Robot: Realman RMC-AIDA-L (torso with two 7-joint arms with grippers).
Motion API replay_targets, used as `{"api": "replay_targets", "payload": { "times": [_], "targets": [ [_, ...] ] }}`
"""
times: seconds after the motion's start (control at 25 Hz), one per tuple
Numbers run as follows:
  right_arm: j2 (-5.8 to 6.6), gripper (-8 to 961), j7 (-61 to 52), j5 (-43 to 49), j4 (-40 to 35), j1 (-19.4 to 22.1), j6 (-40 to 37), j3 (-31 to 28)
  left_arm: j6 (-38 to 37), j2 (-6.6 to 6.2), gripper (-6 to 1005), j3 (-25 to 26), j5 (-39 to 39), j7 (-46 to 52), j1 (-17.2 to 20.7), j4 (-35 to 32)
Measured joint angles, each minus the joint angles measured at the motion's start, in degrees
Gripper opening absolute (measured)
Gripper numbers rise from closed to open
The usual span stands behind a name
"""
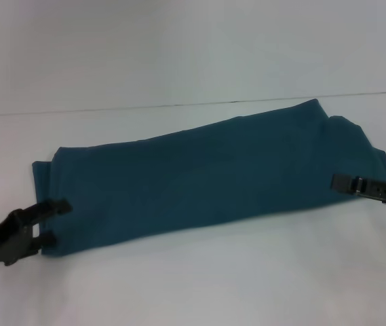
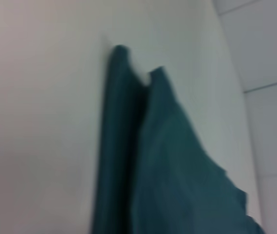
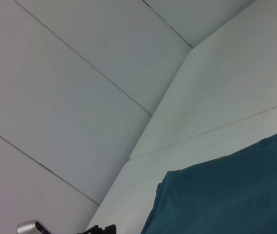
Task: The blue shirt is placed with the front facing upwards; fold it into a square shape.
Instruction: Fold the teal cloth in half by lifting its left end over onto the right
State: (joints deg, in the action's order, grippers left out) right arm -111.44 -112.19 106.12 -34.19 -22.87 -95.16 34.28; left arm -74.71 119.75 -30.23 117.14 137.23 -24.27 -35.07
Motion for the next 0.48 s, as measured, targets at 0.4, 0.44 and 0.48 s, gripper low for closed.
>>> {"api": "replay_targets", "payload": {
  "times": [0.4,0.44,0.48],
  "targets": [
    [-0.39,918,-0.06,-0.04,0.0,-0.23,-0.01,0.0,-4.76,0.33,917,3.11,-0.2,-0.9,-1.67,-0.76],
    [-0.44,918,-0.08,-0.04,0.0,-0.24,-0.01,0.0,-4.47,0.36,917,3.11,-0.12,-1.44,-1.85,-0.08],
    [-0.45,917,-0.1,-0.03,0.0,-0.24,-0.01,0.0,-4.23,0.36,917,3.11,-0.06,-1.9,-2.0,0.43]
  ]
}}
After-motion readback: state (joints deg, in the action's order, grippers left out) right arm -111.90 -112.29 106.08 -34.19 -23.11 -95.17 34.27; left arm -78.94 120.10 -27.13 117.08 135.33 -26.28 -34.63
